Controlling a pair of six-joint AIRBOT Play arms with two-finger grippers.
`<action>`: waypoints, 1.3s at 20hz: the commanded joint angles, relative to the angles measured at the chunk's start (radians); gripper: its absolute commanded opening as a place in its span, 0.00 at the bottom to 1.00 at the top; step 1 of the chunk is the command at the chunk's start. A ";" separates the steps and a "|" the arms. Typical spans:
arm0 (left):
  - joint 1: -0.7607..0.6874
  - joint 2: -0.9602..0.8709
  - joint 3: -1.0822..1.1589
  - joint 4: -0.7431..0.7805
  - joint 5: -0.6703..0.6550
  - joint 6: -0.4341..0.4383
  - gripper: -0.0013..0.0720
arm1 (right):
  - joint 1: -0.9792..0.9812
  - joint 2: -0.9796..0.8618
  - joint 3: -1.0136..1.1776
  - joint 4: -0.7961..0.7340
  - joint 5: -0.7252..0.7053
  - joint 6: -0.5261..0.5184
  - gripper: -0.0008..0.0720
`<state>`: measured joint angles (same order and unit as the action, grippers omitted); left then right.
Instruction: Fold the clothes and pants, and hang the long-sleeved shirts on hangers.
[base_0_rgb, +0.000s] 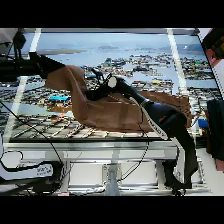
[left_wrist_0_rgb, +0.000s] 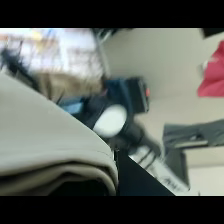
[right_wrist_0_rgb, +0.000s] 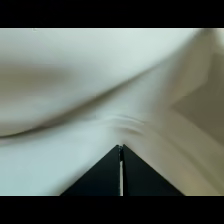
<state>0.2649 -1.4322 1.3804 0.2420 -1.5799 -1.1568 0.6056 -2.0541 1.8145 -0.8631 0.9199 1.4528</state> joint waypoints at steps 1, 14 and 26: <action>-0.077 0.002 0.001 0.103 0.001 -0.061 0.04 | -0.087 0.026 0.002 -0.003 0.068 0.002 0.05; -0.497 -0.019 -0.042 0.289 0.566 -0.272 0.04 | -0.350 0.198 0.002 -0.008 0.114 0.000 0.05; -0.851 -0.122 -0.132 0.221 1.036 -0.442 0.04 | -0.499 0.346 0.001 -0.090 0.183 -0.008 0.05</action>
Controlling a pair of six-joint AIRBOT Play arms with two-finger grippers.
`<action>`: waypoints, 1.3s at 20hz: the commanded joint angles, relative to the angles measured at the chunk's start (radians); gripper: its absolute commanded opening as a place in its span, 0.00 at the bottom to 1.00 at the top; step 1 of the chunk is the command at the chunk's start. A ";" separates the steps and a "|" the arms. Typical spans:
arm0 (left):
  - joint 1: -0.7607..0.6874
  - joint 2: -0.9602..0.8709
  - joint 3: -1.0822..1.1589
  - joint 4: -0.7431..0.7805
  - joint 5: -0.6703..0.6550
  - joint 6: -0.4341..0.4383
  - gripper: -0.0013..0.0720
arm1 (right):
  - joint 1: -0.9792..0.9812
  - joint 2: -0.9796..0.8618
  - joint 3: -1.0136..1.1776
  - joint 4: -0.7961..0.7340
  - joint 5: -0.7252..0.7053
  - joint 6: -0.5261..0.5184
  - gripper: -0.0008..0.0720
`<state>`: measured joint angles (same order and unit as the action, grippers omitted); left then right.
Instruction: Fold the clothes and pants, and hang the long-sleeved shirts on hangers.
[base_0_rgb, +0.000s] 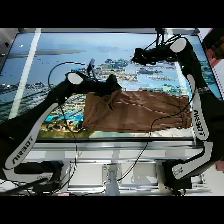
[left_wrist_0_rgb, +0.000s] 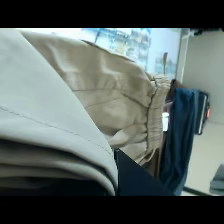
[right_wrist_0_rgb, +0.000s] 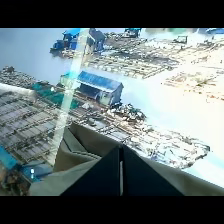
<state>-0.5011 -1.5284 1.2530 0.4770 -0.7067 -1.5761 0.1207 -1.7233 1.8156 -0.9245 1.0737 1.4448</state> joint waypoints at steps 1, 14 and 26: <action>-0.115 -0.036 -0.004 -0.015 0.228 -0.036 0.04 | -0.014 0.015 0.000 -0.033 0.042 0.000 0.05; -0.101 -0.042 -0.002 -0.013 0.105 0.111 0.98 | -0.015 0.015 0.000 -0.056 0.076 0.001 0.05; 0.493 0.063 -0.144 0.362 -0.438 0.323 0.75 | -0.015 0.015 0.000 -0.188 0.119 0.000 0.05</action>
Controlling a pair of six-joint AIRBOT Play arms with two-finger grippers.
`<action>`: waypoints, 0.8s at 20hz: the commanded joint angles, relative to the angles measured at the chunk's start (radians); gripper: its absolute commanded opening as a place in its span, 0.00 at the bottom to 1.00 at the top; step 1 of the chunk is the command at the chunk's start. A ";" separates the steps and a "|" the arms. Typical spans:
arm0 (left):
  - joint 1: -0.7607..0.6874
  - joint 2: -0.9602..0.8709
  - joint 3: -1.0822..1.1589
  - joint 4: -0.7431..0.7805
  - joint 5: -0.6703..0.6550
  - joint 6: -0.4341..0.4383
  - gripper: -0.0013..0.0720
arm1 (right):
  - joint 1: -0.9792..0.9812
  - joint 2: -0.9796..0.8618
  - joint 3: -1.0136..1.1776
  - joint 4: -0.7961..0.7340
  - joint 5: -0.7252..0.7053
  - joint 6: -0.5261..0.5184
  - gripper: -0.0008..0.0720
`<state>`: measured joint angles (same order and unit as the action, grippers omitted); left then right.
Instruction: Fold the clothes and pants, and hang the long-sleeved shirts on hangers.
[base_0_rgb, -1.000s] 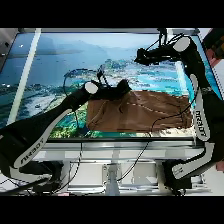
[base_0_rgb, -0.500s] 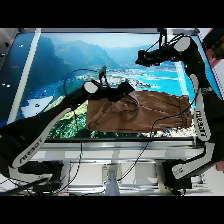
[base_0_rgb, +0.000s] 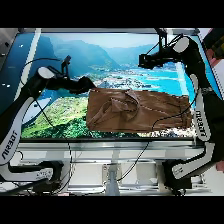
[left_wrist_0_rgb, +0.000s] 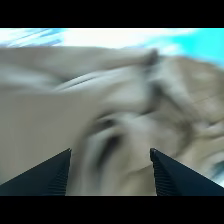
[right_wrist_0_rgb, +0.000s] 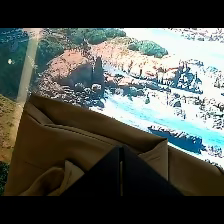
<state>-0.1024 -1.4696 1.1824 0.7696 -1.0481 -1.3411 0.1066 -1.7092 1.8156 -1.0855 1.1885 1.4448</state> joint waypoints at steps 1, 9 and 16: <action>0.100 0.002 -0.115 0.056 -0.089 0.125 0.75 | -0.001 0.001 0.000 -0.027 0.004 0.000 0.05; 0.097 -0.133 -0.223 -0.101 -0.056 0.260 0.99 | 0.000 0.001 0.000 -0.024 0.005 0.001 0.05; 0.052 -0.252 -0.223 -0.293 -0.044 0.391 0.77 | 0.000 0.001 0.000 -0.013 0.006 0.001 0.05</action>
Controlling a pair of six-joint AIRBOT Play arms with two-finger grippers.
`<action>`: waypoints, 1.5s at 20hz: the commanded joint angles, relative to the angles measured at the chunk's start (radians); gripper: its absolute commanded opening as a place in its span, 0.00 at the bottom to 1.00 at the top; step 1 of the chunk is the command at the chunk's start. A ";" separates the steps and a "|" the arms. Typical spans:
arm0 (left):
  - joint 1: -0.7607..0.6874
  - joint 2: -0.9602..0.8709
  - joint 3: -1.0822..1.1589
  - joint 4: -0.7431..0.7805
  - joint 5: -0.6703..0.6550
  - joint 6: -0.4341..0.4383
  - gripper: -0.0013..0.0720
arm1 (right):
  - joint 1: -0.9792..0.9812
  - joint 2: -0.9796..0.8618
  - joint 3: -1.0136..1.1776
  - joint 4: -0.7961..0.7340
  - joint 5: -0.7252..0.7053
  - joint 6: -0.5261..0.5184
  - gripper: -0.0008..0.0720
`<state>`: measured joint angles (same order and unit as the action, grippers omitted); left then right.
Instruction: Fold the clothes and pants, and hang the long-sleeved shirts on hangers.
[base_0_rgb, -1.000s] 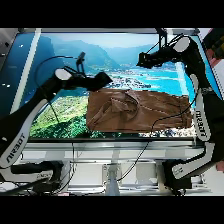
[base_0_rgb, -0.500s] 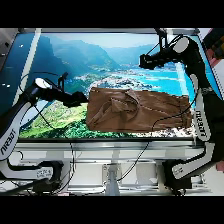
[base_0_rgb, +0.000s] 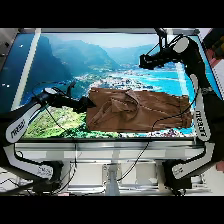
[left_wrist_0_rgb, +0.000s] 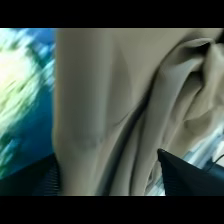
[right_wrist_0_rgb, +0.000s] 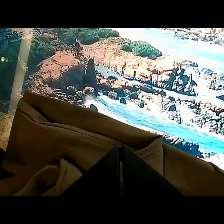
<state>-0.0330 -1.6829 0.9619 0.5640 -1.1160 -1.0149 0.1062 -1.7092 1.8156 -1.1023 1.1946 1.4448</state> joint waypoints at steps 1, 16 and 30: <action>-0.027 -0.042 -0.003 -0.117 0.048 0.060 0.61 | 0.000 0.001 0.000 0.003 0.001 0.001 0.05; 0.014 0.217 0.116 -0.008 -0.074 -0.126 0.04 | 0.001 0.000 0.000 -0.012 0.074 -0.051 0.05; -0.026 0.444 0.341 0.293 -0.158 -0.348 0.04 | 0.047 -0.001 -0.025 -0.003 0.118 -0.105 0.05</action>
<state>-0.0414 -1.2503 1.2705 0.8242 -1.2480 -1.3380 0.1291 -1.7103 1.7916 -1.1084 1.3121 1.3525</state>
